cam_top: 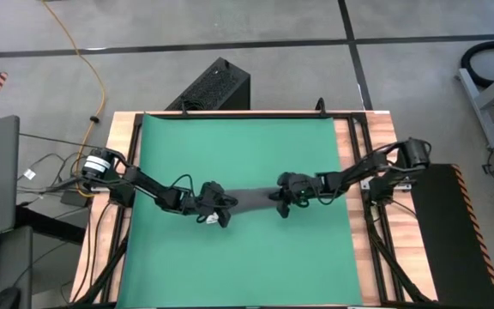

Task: Roll towel into tight, uniform cylinder
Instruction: Roll the gray towel, then return to Home Position

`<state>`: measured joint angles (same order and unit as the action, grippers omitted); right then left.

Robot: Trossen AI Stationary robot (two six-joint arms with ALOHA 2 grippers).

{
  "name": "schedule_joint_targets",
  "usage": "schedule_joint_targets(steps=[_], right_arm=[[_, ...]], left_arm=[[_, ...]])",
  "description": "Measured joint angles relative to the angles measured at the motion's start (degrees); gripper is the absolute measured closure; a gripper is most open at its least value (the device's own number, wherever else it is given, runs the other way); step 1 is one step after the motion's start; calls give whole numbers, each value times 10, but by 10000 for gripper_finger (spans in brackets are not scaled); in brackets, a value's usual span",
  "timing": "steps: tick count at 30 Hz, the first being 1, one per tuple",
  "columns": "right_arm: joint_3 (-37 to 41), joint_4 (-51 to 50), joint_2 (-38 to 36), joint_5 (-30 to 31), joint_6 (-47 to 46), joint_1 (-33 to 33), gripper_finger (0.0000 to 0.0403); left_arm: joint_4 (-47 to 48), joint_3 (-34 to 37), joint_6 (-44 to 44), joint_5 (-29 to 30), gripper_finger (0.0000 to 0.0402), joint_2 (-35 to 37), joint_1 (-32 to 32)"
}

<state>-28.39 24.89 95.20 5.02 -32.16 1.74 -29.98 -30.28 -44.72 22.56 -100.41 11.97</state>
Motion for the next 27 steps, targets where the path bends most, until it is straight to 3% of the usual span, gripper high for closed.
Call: schedule_joint_targets(steps=[5, 10, 16, 21, 24, 27], right_arm=[[27, 36, 0, -3, -25, 2, 391], [29, 52, 2, -3, -25, 0, 391], [32, 80, -17, -19, -23, -4, 389], [34, 63, -89, -23, -14, -9, 380], [32, 61, -161, -23, 7, -19, 377], [32, 40, -245, -23, 42, -29, 376]], left_arm=[[8, 2, 4, -9, 401, 31, 0], [18, 3, 50, 6, 402, 106, -2], [106, 2, 62, 17, 402, 209, -13], [151, 2, 71, 64, 402, 271, -16], [149, 2, 88, 116, 402, 305, -20], [133, 2, 114, 128, 402, 348, -19]])
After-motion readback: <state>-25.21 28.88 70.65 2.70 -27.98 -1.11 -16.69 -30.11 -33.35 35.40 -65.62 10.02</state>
